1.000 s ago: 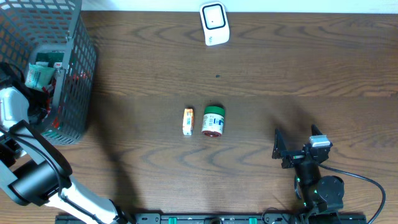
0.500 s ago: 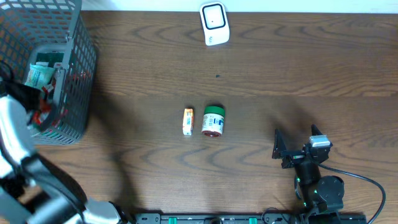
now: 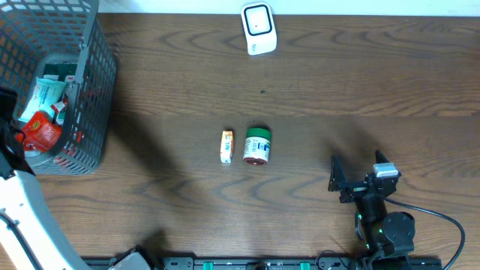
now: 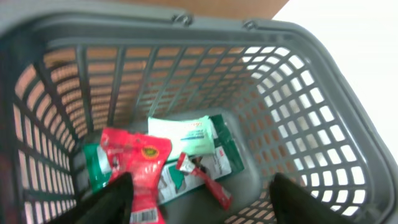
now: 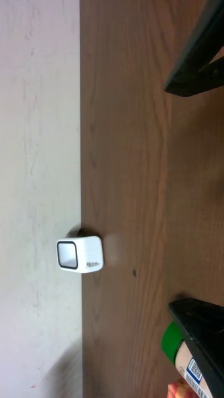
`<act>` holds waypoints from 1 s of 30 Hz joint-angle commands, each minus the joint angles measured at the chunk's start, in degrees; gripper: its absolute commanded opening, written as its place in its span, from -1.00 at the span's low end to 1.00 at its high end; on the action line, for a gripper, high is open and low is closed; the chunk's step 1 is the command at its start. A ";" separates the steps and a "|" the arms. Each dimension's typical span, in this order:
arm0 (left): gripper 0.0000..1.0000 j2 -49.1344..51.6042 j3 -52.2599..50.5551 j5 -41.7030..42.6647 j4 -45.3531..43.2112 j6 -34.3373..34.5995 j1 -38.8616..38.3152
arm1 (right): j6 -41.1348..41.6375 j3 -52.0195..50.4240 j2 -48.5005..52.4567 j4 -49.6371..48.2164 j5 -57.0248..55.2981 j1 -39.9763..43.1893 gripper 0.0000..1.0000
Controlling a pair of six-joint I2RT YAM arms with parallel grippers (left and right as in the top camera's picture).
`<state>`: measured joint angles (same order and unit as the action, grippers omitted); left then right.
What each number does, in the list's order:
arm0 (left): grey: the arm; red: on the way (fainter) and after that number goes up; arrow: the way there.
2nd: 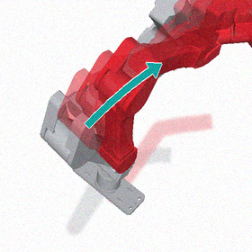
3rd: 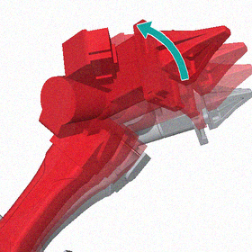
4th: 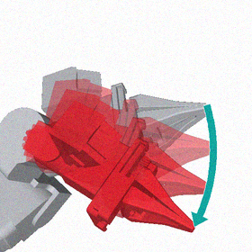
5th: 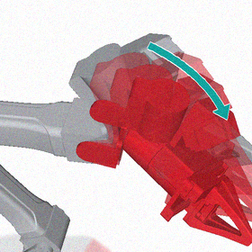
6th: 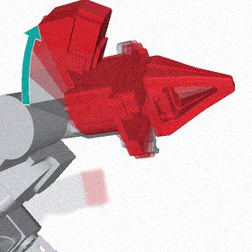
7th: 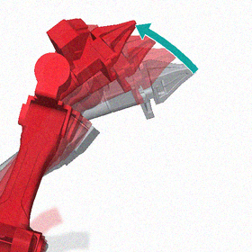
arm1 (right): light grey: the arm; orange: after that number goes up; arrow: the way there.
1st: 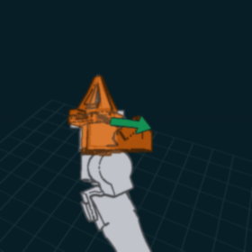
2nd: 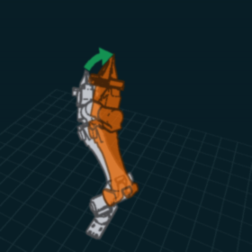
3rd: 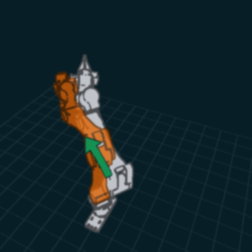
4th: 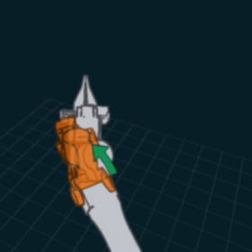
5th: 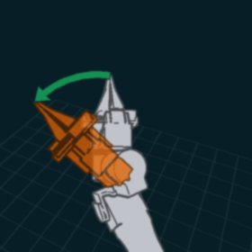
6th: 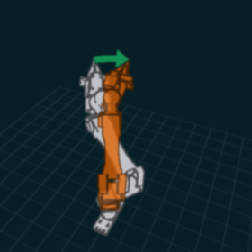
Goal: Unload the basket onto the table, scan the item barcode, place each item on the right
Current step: 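Grasp the red snack bag in the basket with the left gripper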
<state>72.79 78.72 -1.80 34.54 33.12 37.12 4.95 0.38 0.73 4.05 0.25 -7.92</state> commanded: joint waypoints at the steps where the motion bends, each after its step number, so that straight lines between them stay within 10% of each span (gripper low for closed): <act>1: 0.59 5.16 0.26 -0.33 1.70 -0.33 0.15 | -0.74 -0.07 -0.09 0.24 0.04 0.44 0.99; 30: 0.91 39.47 0.26 -0.31 4.79 -5.70 3.06 | -0.74 -0.07 -0.09 0.24 0.04 0.44 0.99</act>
<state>108.49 78.78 -1.54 38.74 28.23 39.33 4.95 0.38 0.73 4.05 0.25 -7.92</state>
